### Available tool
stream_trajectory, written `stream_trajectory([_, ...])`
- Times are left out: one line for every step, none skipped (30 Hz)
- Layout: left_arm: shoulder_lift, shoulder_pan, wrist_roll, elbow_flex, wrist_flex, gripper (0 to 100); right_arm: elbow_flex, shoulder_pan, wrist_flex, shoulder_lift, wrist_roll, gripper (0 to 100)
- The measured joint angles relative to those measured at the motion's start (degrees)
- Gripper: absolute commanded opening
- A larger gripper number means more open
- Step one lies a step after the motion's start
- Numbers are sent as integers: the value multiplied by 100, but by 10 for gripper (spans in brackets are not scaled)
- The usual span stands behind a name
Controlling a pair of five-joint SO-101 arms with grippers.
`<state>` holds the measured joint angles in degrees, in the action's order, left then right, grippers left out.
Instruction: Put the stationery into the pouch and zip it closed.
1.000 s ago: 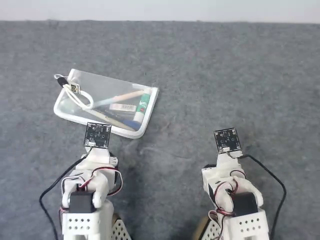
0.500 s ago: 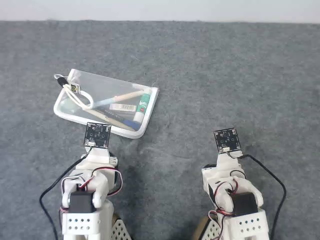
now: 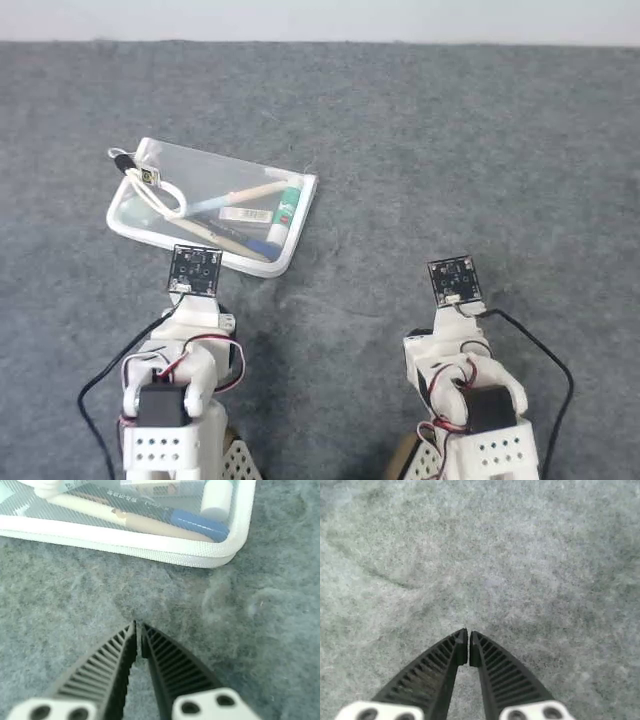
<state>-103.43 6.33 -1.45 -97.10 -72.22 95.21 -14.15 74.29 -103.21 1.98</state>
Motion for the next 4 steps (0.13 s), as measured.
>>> stream_trajectory([0, 0, 0, 0, 0, 12, 0, 0, 0, 0, 0, 6])
stream_trajectory([0, 0, 0, 0, 0, 12, 0, 0, 0, 0, 0, 6])
stream_trajectory([0, 0, 0, 0, 0, 12, 0, 0, 0, 0, 0, 6])
stream_trajectory([0, 0, 0, 0, 0, 12, 0, 0, 0, 0, 0, 6])
